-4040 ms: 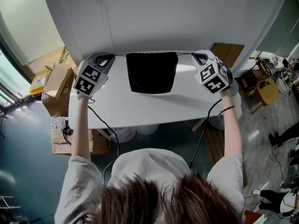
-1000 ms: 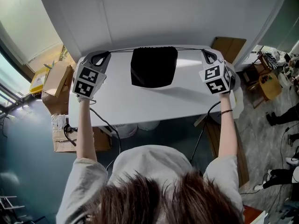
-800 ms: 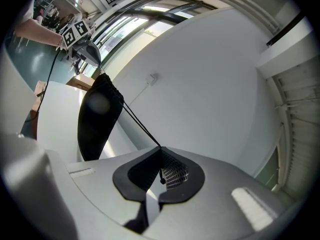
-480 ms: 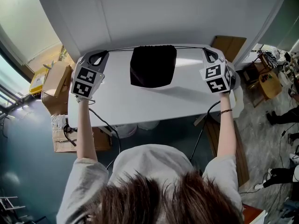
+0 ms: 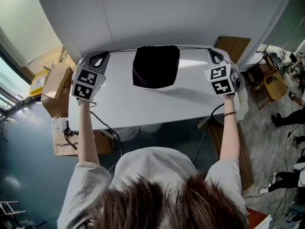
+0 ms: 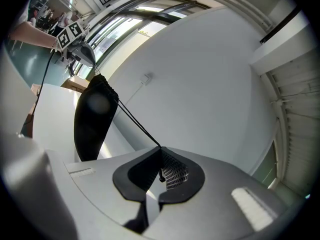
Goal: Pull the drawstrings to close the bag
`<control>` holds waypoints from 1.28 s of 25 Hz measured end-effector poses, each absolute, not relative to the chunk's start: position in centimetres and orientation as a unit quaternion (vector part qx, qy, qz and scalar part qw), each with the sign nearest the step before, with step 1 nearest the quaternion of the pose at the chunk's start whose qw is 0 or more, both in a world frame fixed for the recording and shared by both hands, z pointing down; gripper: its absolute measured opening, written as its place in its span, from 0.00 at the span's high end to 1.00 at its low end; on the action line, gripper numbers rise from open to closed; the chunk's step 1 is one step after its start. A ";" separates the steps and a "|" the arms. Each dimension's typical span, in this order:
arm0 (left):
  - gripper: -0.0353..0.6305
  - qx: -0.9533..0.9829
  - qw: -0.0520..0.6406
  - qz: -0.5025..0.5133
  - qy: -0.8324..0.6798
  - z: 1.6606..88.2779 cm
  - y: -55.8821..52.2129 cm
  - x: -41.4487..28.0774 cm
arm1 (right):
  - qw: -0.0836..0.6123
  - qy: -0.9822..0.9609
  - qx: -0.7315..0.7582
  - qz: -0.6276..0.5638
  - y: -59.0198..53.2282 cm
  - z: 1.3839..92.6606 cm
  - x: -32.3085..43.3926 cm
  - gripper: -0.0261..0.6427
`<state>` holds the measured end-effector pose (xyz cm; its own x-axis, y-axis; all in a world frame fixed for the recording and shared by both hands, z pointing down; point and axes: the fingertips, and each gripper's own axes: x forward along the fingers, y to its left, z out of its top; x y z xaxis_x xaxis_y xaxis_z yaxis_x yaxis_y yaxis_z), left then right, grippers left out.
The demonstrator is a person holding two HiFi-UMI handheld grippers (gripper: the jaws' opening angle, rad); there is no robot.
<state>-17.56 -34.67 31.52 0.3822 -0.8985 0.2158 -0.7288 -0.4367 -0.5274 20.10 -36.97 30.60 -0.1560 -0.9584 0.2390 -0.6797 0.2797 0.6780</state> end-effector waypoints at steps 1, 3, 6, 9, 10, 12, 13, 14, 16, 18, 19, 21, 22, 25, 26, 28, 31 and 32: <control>0.94 -0.812 0.175 -0.241 0.501 31.6 -34.7 -17.6 | 0.326 -0.730 0.562 -0.212 -37.0 30.6 20.2 0.94; 0.94 -0.812 0.175 -0.240 0.502 31.6 -34.6 -17.5 | 0.324 -0.730 0.564 -0.210 -36.9 30.6 20.3 0.94; 0.94 -0.812 0.174 -0.239 0.503 31.7 -34.5 -17.5 | 0.322 -0.730 0.566 -0.208 -36.9 30.7 20.5 0.94; 0.94 -0.812 0.172 -0.238 0.504 31.8 -34.5 -17.7 | 0.320 -0.729 0.568 -0.206 -36.9 30.8 20.6 0.94; 0.94 -0.812 0.172 -0.238 0.504 31.8 -34.6 -17.7 | 0.320 -0.729 0.569 -0.205 -37.0 30.8 20.6 0.94; 0.94 -0.812 0.171 -0.238 0.505 31.8 -34.6 -17.8 | 0.318 -0.729 0.571 -0.204 -37.1 30.8 20.6 0.94; 0.94 -0.812 0.170 -0.237 0.506 31.8 -34.6 -17.8 | 0.317 -0.729 0.572 -0.203 -37.1 30.7 20.7 0.94; 0.94 -0.812 0.170 -0.237 0.506 31.8 -34.6 -17.8 | 0.316 -0.729 0.572 -0.203 -37.1 30.7 20.8 0.94; 0.94 -0.811 0.171 -0.237 0.507 31.8 -34.6 -17.7 | 0.315 -0.729 0.574 -0.202 -37.1 30.7 21.0 0.94; 0.94 -0.811 0.171 -0.237 0.507 31.9 -34.6 -17.7 | 0.314 -0.729 0.575 -0.201 -37.1 30.8 21.0 0.94; 0.94 -0.811 0.170 -0.237 0.508 32.0 -34.7 -17.8 | 0.314 -0.728 0.575 -0.200 -37.2 30.9 21.0 0.94; 0.94 -0.811 0.169 -0.237 0.508 32.1 -34.7 -17.8 | 0.313 -0.728 0.576 -0.198 -37.2 31.0 21.1 0.94; 0.94 -0.811 0.169 -0.237 0.508 32.1 -34.7 -17.8 | 0.313 -0.728 0.577 -0.198 -37.2 31.1 21.2 0.94; 0.94 -0.811 0.169 -0.237 0.508 32.2 -34.8 -17.9 | 0.312 -0.728 0.579 -0.196 -37.4 31.2 21.2 0.94; 0.94 -0.811 0.169 -0.237 0.508 32.2 -34.8 -17.9 | 0.312 -0.728 0.579 -0.196 -37.4 31.2 21.3 0.94; 0.94 -0.811 0.168 -0.236 0.509 32.2 -34.8 -18.0 | 0.311 -0.728 0.579 -0.196 -37.3 31.3 21.3 0.94; 0.94 -0.810 0.166 -0.236 0.511 32.3 -34.9 -18.0 | 0.310 -0.728 0.579 -0.197 -37.4 31.3 21.4 0.94; 0.94 -0.810 0.165 -0.235 0.511 32.4 -34.9 -18.1 | 0.310 -0.728 0.579 -0.198 -37.4 31.3 21.4 0.94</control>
